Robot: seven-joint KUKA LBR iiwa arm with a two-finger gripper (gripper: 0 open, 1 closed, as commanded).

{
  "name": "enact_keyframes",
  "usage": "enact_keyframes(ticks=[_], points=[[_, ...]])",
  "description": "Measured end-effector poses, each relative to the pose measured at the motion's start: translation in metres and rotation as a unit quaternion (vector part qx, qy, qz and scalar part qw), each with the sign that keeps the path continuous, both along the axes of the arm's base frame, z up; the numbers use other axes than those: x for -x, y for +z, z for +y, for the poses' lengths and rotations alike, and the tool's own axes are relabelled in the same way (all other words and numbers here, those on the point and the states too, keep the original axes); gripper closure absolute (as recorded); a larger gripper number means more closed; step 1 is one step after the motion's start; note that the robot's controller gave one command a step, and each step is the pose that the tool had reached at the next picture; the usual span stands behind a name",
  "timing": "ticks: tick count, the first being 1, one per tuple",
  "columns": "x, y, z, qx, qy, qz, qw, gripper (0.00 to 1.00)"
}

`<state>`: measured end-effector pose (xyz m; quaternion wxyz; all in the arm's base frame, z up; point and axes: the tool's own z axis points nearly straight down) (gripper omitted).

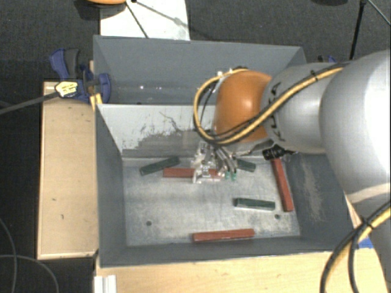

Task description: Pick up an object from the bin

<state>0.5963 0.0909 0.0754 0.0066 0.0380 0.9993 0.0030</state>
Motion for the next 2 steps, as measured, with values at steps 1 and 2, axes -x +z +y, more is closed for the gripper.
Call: enact_keyframes(ticks=[1, 2], points=[[0.0, 0.0, 0.0, 0.0, -0.001, 0.0, 1.0, 1.0], [-0.001, 0.0047, 0.0001, 0.002, -0.003, 0.0043, 1.0, 1.0]])
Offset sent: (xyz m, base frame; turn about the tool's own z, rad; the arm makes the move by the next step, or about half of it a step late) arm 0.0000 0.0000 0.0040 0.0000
